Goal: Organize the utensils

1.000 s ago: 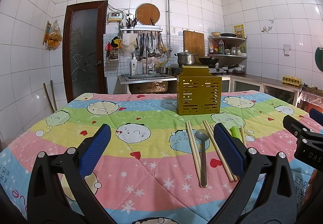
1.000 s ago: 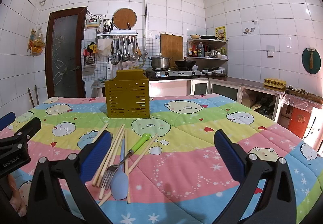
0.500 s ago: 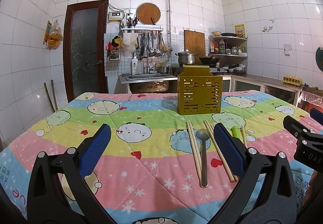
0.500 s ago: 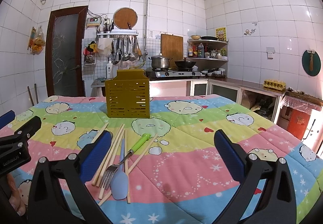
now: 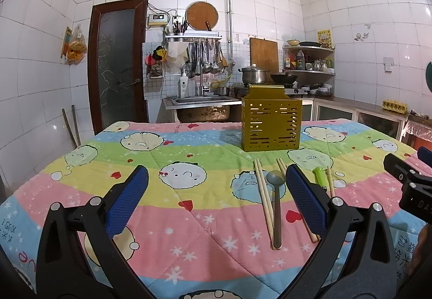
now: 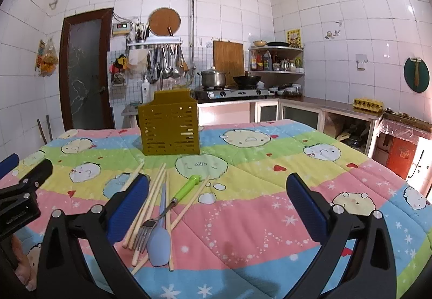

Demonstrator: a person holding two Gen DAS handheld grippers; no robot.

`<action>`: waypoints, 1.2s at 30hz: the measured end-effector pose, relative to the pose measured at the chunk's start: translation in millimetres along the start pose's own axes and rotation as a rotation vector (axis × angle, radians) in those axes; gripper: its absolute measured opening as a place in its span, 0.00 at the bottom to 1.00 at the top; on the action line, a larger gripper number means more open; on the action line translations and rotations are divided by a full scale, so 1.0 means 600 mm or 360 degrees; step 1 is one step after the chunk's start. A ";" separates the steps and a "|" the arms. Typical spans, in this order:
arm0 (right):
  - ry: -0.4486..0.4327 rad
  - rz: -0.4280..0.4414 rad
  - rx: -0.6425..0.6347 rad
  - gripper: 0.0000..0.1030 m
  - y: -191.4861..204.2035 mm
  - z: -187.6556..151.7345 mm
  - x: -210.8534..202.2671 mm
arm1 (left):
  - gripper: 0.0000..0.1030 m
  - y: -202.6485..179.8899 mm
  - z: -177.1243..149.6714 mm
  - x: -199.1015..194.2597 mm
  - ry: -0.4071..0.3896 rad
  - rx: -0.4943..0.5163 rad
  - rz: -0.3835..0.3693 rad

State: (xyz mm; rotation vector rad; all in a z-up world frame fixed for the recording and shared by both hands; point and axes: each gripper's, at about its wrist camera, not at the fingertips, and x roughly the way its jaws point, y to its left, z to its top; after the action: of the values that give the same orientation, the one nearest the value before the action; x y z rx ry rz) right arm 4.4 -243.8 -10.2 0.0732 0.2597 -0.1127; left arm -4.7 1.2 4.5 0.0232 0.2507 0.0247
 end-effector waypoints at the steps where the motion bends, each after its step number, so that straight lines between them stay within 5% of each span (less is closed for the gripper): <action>1: 0.0017 -0.0007 -0.0003 0.96 0.001 0.000 0.003 | 0.95 0.001 0.001 0.004 0.0018 -0.0002 0.0002; 15: 0.0260 -0.0068 -0.0035 0.96 0.008 0.040 0.089 | 0.95 0.003 0.067 0.103 0.0268 0.0096 -0.0055; 19: 0.0370 -0.0064 -0.0037 0.96 0.012 0.053 0.139 | 0.95 0.009 0.085 0.165 0.0445 0.0057 -0.0161; 25: 0.0544 -0.0148 -0.0014 0.96 0.008 0.069 0.212 | 0.95 0.000 0.119 0.241 0.0528 0.0043 -0.0229; 36: 0.0855 -0.0227 0.0057 0.96 0.001 0.010 0.301 | 0.95 -0.034 0.051 0.355 0.0886 0.0055 -0.0276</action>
State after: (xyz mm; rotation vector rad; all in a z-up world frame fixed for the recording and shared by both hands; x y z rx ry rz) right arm 179.4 -262.2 -51.1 0.1204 0.7998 -0.2393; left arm 209.7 -14.0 -19.1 0.0287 0.8086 -0.1480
